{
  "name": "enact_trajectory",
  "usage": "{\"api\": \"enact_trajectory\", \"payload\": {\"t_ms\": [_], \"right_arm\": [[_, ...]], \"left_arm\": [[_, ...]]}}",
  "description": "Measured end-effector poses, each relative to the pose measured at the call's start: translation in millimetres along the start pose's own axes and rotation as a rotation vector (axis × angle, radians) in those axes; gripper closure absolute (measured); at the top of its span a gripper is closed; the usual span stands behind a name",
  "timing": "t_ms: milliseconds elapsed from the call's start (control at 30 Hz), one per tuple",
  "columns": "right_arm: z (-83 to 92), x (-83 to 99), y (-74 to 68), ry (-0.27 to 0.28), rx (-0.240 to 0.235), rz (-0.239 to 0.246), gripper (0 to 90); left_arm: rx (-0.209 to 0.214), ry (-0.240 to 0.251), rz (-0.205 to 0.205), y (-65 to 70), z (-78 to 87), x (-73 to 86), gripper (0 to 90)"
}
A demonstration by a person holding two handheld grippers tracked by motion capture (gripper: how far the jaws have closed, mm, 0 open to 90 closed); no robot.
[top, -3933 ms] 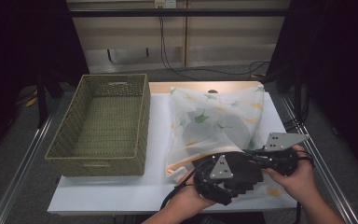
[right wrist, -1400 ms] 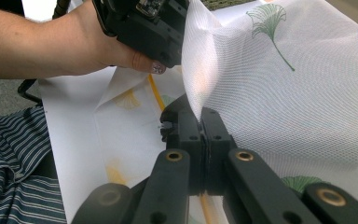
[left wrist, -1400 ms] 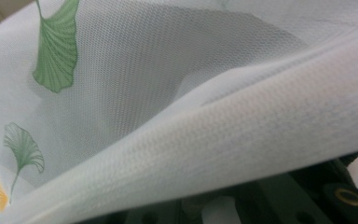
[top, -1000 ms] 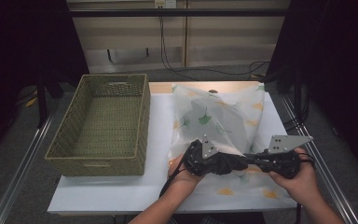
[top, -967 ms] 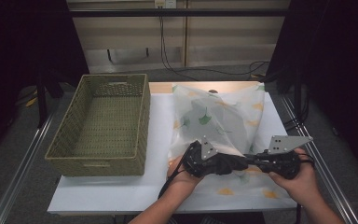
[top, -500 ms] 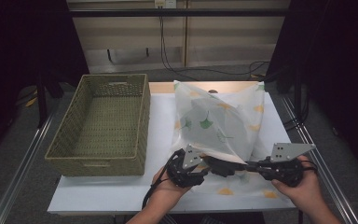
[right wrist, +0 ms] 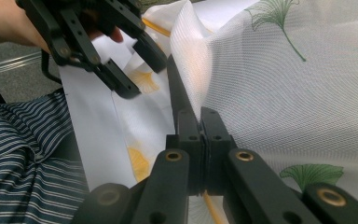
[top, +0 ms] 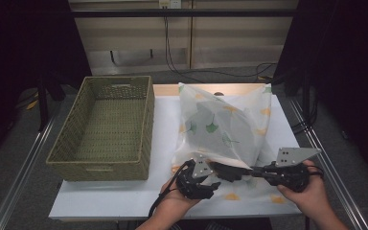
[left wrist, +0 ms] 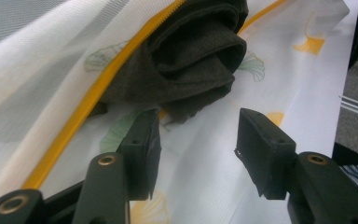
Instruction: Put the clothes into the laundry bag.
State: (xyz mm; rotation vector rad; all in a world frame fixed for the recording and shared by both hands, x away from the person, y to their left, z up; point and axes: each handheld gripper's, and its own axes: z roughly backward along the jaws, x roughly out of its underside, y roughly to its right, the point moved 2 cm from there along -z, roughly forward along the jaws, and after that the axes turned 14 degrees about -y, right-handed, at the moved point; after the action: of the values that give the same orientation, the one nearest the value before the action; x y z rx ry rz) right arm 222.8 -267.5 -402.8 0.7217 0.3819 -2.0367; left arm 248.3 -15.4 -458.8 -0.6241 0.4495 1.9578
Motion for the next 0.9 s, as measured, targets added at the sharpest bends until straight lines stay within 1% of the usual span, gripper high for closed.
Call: {"api": "enact_trajectory", "payload": {"t_ms": [33, 67, 100, 133, 167, 200, 233, 267, 300, 333, 367, 400, 433, 467, 500, 533, 567, 600, 633, 667, 700, 733, 767, 800, 833, 867, 900], "right_arm": [[-0.1, -0.1, 0.0, 0.0, 0.003, -0.001, 89.3], [-0.5, -0.1, 0.2, 0.0, -0.002, 0.0, 89.3], [-0.8, -0.1, 0.4, 0.001, -0.002, 0.0, 89.3], [-1.1, -0.1, 0.6, 0.001, -0.001, 0.001, 89.3], [-1.1, -0.2, 0.8, 0.002, -0.001, -0.001, 89.3], [-1.0, -0.4, 0.9, 0.003, -0.002, 0.0, 89.2], [-0.8, -0.7, 0.9, 0.005, -0.002, 0.0, 89.2], [-0.5, -1.1, 0.9, 0.005, 0.0, 0.001, 89.2], [-0.1, -1.5, 1.1, 0.004, 0.002, 0.004, 89.3], [0.1, -1.9, 1.1, 0.007, -0.002, 0.002, 89.3], [0.1, -1.9, 1.0, 0.006, -0.002, 0.001, 89.3], [-0.1, -1.8, 1.1, 0.004, -0.002, 0.003, 89.3], [-0.5, -1.7, 0.9, 0.001, 0.0, 0.002, 89.3], [-0.7, -1.5, 1.1, 0.0, -0.002, 0.002, 89.3], [-0.9, -1.3, 1.3, 0.001, -0.004, 0.002, 89.3], [-0.9, -1.3, 1.5, 0.002, -0.005, 0.001, 89.3], [-0.9, -1.2, 1.5, 0.002, -0.006, 0.002, 89.3], [-0.8, -1.3, 1.4, 0.004, -0.003, 0.0, 89.3], [-0.6, -1.3, 1.4, 0.005, -0.002, -0.001, 89.3], [-0.4, -1.2, 1.6, 0.008, -0.001, -0.002, 89.3], [-0.5, -1.1, 1.7, 0.008, -0.004, -0.001, 89.3], [-0.5, -0.9, 1.8, 0.008, -0.004, -0.002, 89.3], [-0.4, -0.8, 1.9, 0.009, -0.003, -0.003, 89.3], [-0.3, -0.6, 2.2, 0.008, 0.001, -0.004, 89.3], [-0.3, -0.5, 2.4, 0.008, -0.005, -0.004, 89.3], [-0.3, -0.2, 2.6, 0.008, -0.008, -0.007, 89.3], [-0.5, 0.0, 3.0, 0.008, -0.005, -0.009, 89.3]], "left_arm": [[-0.001, 0.006, 0.001, 1.6, -2.2, -2.3, 48.6], [0.008, 0.025, -0.009, 3.7, -4.4, -4.1, 49.4], [0.012, 0.01, -0.031, 6.3, -4.3, -5.6, 51.7], [0.018, 0.014, -0.05, 9.9, -6.5, -7.0, 54.4], [0.033, -0.006, -0.083, 12.0, -8.3, -8.3, 57.2], [0.049, -0.003, -0.079, 15.2, -11.9, -9.8, 60.2], [0.052, -0.029, -0.094, 16.8, -14.3, -10.9, 65.1], [0.06, -0.005, -0.085, 19.9, -19.5, -11.9, 68.2], [0.057, -0.03, -0.105, 20.2, -20.3, -13.5, 70.8], [0.062, -0.029, -0.096, 21.8, -22.6, -14.8, 73.5], [0.065, -0.041, -0.11, 21.7, -24.3, -16.6, 75.7], [0.077, -0.027, -0.107, 23.5, -27.4, -18.1, 78.1], [0.081, -0.037, -0.121, 24.2, -29.2, -20.2, 80.8], [0.092, -0.022, -0.123, 25.5, -33.1, -22.2, 82.2], [0.087, -0.043, -0.136, 25.2, -34.6, -24.2, 83.2], [0.08, -0.045, -0.141, 24.9, -37.6, -26.3, 83.9], [0.083, -0.05, -0.121, 24.9, -39.7, -28.1, 84.2], [0.083, -0.03, -0.122, 23.1, -42.6, -29.9, 84.3], [0.079, -0.029, -0.114, 22.3, -43.9, -31.1, 84.8], [0.068, -0.037, -0.117, 20.8, -44.6, -32.5, 85.1], [0.065, -0.018, -0.112, 20.2, -46.9, -32.9, 85.4], [0.056, -0.031, -0.118, 18.9, -46.4, -33.4, 85.4], [0.052, -0.011, -0.114, 16.8, -48.6, -33.4, 85.4], [0.053, -0.01, -0.104, 14.0, -49.4, -33.4, 85.4], [0.051, 0.002, -0.09, 11.3, -50.8, -33.5, 86.1], [0.038, 0.012, -0.087, 9.1, -51.1, -33.8, 86.5], [0.029, 0.036, -0.075, 8.5, -52.1, -34.2, 87.5]]}}
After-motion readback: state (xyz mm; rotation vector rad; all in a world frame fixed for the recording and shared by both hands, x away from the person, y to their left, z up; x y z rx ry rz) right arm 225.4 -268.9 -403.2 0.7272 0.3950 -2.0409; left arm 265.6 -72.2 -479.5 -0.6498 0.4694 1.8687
